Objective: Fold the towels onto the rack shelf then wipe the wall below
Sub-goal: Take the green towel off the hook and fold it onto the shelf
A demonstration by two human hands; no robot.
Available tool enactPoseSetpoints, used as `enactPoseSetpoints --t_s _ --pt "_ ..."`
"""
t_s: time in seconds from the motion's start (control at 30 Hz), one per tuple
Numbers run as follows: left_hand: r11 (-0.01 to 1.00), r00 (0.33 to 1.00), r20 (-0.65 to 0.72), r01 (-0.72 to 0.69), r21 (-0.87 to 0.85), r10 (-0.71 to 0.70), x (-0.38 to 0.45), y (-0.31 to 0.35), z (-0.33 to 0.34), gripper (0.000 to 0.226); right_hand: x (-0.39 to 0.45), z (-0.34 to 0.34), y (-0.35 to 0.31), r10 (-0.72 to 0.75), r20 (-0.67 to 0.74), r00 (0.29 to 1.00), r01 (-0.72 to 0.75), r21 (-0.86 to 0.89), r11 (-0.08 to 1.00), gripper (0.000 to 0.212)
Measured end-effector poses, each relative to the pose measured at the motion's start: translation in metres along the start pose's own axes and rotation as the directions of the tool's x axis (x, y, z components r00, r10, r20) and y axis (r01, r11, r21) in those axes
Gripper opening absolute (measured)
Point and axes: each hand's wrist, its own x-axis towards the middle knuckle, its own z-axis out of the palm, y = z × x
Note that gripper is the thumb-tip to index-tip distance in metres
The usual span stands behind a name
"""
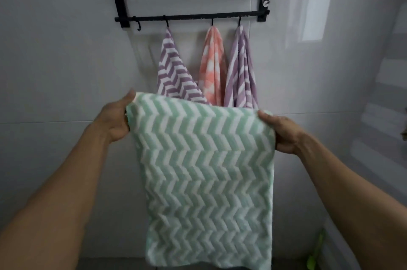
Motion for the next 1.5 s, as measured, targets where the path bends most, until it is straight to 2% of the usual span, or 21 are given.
enactPoseSetpoints --t_s 0.03,0.1,0.17,0.2,0.27,0.33,0.37,0.43,0.5,0.53,0.6,0.67,0.8,0.9,0.97,1.0,1.1,1.2,1.33,1.43,1.5 --pt "1.000 0.992 0.124 0.021 0.021 -0.024 -0.007 -0.006 -0.001 0.068 -0.002 0.000 -0.004 0.018 0.021 1.000 -0.018 0.009 1.000 0.054" --pt "0.979 0.970 0.205 0.091 0.180 -0.128 -0.020 -0.035 -0.001 0.085 -0.005 -0.005 -0.002 0.067 0.060 0.996 -0.062 -0.083 0.995 0.072" --pt "0.972 0.986 0.089 0.122 0.201 -0.142 -0.022 -0.055 0.004 0.070 -0.005 -0.010 0.001 0.059 0.051 0.997 -0.052 -0.140 0.989 0.103" --pt "0.982 0.993 0.037 0.108 0.156 -0.115 -0.019 -0.055 0.006 0.058 -0.005 -0.013 0.000 0.031 0.036 0.999 -0.027 -0.113 0.993 0.107" --pt "0.996 0.994 0.066 0.089 0.021 -0.090 -0.014 -0.045 0.008 0.057 -0.009 -0.016 -0.004 0.009 0.036 0.999 -0.009 -0.008 1.000 0.082" --pt "0.996 0.976 0.201 0.087 0.001 -0.086 -0.018 -0.041 0.009 0.082 -0.017 -0.014 -0.004 0.046 0.088 0.995 -0.048 0.024 0.999 0.048" --pt "0.992 0.966 0.231 0.105 0.066 -0.118 -0.024 -0.048 0.009 0.094 -0.018 -0.015 -0.001 0.056 0.106 0.993 -0.056 -0.001 0.998 0.047" --pt "0.977 0.976 0.142 0.142 0.159 -0.165 -0.026 -0.065 0.007 0.097 -0.016 -0.019 0.004 0.032 0.069 0.997 -0.029 -0.036 0.999 0.070" --pt "0.986 0.987 0.060 0.142 0.091 -0.148 -0.023 -0.067 0.009 0.070 -0.014 -0.021 0.006 0.018 0.041 0.999 -0.018 0.006 1.000 0.100" --pt "0.990 0.989 0.066 0.133 0.036 -0.135 -0.020 -0.062 0.011 0.060 -0.014 -0.023 0.006 0.015 0.045 0.999 -0.017 0.046 0.999 0.101" --pt "0.991 0.982 0.135 0.129 0.034 -0.133 -0.019 -0.051 0.013 0.061 -0.017 -0.022 0.006 0.026 0.098 0.995 -0.032 0.052 0.998 0.091" --pt "0.979 0.975 0.134 0.158 0.130 -0.176 -0.023 -0.050 0.012 0.064 -0.018 -0.021 0.007 0.040 0.105 0.994 -0.036 -0.034 0.999 0.078" --pt "0.974 0.977 -0.086 0.202 0.101 -0.193 -0.018 -0.046 0.012 0.059 -0.009 -0.025 0.006 0.043 -0.034 0.998 -0.041 0.056 0.998 0.055" --pt "0.966 0.958 -0.204 0.228 0.123 -0.200 -0.020 -0.040 0.018 0.045 -0.008 -0.015 0.001 0.020 -0.034 0.999 -0.022 -0.073 0.997 0.052" --pt "0.976 0.954 -0.267 0.175 0.131 -0.136 -0.019 -0.035 0.022 0.036 -0.004 -0.014 -0.004 -0.045 -0.103 0.994 0.035 -0.100 0.994 0.054" --pt "0.986 0.956 -0.280 0.123 0.108 -0.088 -0.017 -0.030 0.022 0.042 -0.003 -0.015 -0.006 -0.062 -0.121 0.991 0.056 -0.058 0.997 0.050" --pt "0.995 0.981 -0.195 0.006 0.102 0.014 -0.018 -0.018 0.020 0.084 -0.003 -0.014 -0.013 -0.035 -0.050 0.998 0.034 -0.007 0.999 0.046" --pt "0.967 0.988 -0.139 0.105 0.231 -0.074 -0.020 -0.027 0.014 0.085 -0.004 -0.009 -0.015 -0.035 -0.089 0.995 0.025 -0.115 0.993 0.048" --pt "0.995 0.965 -0.263 0.028 0.094 -0.002 -0.010 -0.021 0.014 0.085 0.000 -0.003 -0.018 -0.120 -0.214 0.970 0.113 -0.046 0.993 0.072" --pt "0.982 0.972 -0.236 0.058 0.182 -0.014 -0.011 -0.006 0.017 0.086 0.005 0.002 -0.025 -0.173 -0.317 0.933 0.169 -0.040 0.985 0.051" --pt "0.954 0.988 -0.140 0.107 0.281 -0.070 -0.015 0.000 0.021 0.080 0.005 0.003 -0.029 -0.174 -0.292 0.940 0.161 -0.069 0.985 0.032"
